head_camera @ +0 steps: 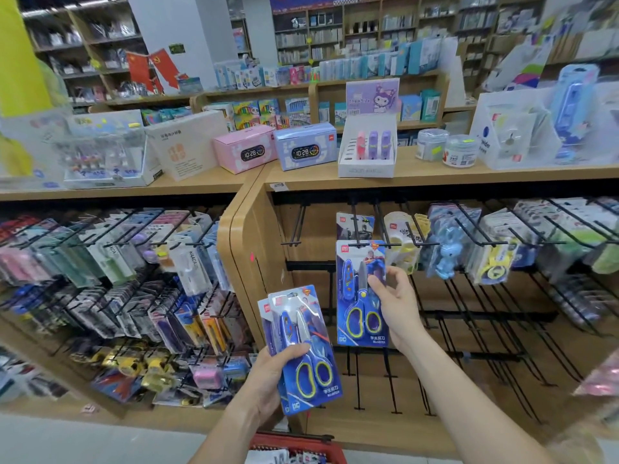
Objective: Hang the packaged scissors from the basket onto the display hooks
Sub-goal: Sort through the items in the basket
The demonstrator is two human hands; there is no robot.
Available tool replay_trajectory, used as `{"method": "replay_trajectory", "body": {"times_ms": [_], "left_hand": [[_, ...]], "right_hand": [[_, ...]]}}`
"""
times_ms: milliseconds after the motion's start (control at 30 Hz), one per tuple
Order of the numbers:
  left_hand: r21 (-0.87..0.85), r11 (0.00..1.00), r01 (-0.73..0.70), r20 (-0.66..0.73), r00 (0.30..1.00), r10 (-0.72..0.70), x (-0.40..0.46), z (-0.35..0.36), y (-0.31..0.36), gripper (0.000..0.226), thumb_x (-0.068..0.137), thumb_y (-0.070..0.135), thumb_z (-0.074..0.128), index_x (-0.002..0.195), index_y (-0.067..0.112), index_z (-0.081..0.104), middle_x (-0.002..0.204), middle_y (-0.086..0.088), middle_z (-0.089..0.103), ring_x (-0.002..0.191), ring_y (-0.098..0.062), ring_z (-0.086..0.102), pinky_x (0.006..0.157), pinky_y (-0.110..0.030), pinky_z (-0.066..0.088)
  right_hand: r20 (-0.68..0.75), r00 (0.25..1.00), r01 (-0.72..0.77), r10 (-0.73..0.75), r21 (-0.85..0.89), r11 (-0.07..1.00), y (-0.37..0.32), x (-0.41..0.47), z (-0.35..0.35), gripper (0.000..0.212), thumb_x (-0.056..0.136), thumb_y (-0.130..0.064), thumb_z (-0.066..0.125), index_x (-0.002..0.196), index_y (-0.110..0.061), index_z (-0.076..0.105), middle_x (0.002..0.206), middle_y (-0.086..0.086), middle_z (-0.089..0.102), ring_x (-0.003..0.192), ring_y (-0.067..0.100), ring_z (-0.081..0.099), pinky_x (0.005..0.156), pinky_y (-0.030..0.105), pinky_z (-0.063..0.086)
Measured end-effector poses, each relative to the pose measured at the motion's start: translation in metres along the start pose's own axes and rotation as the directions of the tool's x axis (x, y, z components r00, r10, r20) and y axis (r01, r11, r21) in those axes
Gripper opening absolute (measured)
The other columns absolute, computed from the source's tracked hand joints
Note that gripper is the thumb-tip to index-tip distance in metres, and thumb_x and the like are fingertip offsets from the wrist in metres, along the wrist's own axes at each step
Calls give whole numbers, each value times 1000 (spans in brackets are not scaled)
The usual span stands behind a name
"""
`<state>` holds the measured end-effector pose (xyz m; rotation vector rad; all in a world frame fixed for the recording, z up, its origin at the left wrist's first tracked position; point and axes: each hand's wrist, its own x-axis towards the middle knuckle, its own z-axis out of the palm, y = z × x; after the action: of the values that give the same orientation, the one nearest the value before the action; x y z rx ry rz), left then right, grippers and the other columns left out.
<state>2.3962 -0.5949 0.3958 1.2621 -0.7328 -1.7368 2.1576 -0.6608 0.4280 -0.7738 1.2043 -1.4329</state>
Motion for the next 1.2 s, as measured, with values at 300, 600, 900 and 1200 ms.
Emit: {"method": "replay_trajectory", "body": {"times_ms": [300, 600, 900, 1200], "left_hand": [[33, 999, -16, 57, 998, 14, -7, 7, 8, 54, 78, 12, 89, 125, 0, 65, 115, -26, 76, 93, -39, 77, 76, -44, 65], [46, 999, -25, 69, 997, 22, -3, 10, 7, 61, 73, 18, 86, 127, 0, 65, 119, -26, 75, 100, -42, 76, 82, -47, 64], [55, 997, -51, 82, 996, 47, 1, 16, 15, 54, 73, 18, 85, 122, 3, 66, 117, -25, 76, 95, -38, 77, 79, -44, 64], [98, 994, -54, 98, 994, 45, 4, 22, 17, 80, 60, 31, 95, 128, 2, 64, 118, -24, 75, 100, -39, 76, 86, -47, 62]], "right_hand": [[-7, 1000, 11, -13, -185, 983, 1, 20, 8, 19, 99, -27, 71, 100, -14, 58, 102, 2, 79, 99, 26, 77, 78, 45, 61], [-64, 998, 23, -28, -88, 996, 12, 17, 6, 25, 101, -26, 67, 109, -5, 55, 101, 1, 80, 100, 24, 76, 82, 44, 58], [-87, 995, 39, -51, -137, 990, 10, 14, 0, 20, 101, -27, 68, 106, -11, 59, 100, 2, 79, 101, 27, 76, 86, 50, 59], [-179, 984, -15, -14, -160, 987, 7, 40, 12, 21, 100, -28, 68, 103, -10, 58, 100, 0, 73, 94, 16, 70, 71, 29, 51]]}}
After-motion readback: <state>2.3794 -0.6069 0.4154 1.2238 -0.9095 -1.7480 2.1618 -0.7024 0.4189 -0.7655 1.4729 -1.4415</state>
